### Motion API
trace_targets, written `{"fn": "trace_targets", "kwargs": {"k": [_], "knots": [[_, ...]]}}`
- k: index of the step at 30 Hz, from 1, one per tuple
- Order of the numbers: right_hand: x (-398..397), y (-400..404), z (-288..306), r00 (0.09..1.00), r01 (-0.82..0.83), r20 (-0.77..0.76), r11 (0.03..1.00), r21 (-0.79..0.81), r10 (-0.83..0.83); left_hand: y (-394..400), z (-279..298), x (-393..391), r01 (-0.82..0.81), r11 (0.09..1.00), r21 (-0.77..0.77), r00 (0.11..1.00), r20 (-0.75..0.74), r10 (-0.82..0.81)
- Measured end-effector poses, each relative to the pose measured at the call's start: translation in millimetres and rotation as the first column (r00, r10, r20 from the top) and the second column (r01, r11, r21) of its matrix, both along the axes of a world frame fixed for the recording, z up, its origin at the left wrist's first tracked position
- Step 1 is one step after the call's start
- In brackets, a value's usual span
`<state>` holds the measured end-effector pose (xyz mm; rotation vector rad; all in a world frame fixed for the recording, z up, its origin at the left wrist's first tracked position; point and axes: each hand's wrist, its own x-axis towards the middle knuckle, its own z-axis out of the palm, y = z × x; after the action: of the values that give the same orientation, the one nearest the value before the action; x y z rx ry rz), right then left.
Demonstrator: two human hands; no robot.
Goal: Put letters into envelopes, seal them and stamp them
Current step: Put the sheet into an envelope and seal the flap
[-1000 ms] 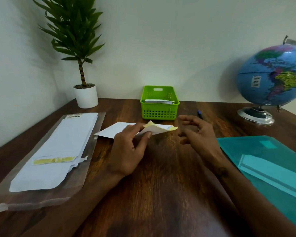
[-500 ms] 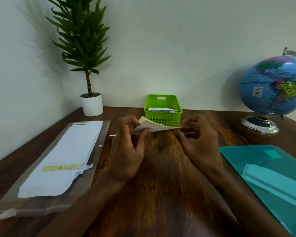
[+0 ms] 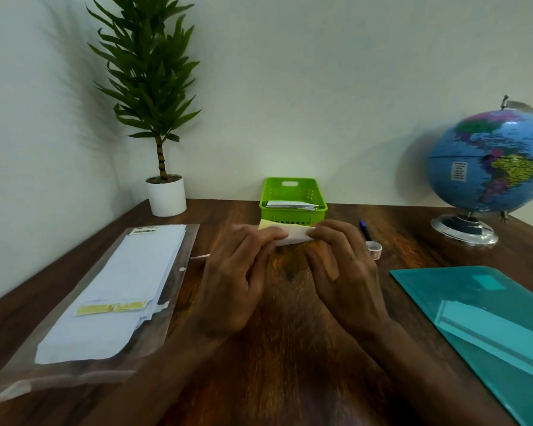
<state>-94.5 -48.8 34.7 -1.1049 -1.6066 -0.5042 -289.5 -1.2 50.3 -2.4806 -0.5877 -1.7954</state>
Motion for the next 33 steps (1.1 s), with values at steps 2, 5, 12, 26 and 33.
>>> {"fn": "trace_targets", "kwargs": {"k": [2, 5, 12, 26, 33], "knots": [[1, 0, 2, 1.000, 0.028, 0.000, 0.999, 0.016, -0.028, 3, 0, -1, -0.016, 1.000, -0.010, 1.000, 0.013, 0.016], [0, -2, 6, 0.999, 0.022, 0.022, 0.998, 0.064, -0.024, 9, -1, -2, -0.072, 0.997, -0.040, 0.997, 0.037, 0.074], [-2, -6, 9, 0.999, -0.003, 0.054, 1.000, 0.023, 0.002, 18, -1, -9, -0.141, 0.989, -0.039, 0.989, 0.047, 0.143], [3, -1, 4, 0.984, 0.073, 0.169, 0.992, -0.106, -0.055, 24, -6, -10, -0.144, 0.989, 0.024, 0.976, -0.163, 0.146], [-4, -5, 3, 0.974, 0.030, 0.225, 0.984, -0.173, 0.010, 24, -13, -10, -0.145, 0.988, 0.049, 0.966, -0.210, 0.152]]}}
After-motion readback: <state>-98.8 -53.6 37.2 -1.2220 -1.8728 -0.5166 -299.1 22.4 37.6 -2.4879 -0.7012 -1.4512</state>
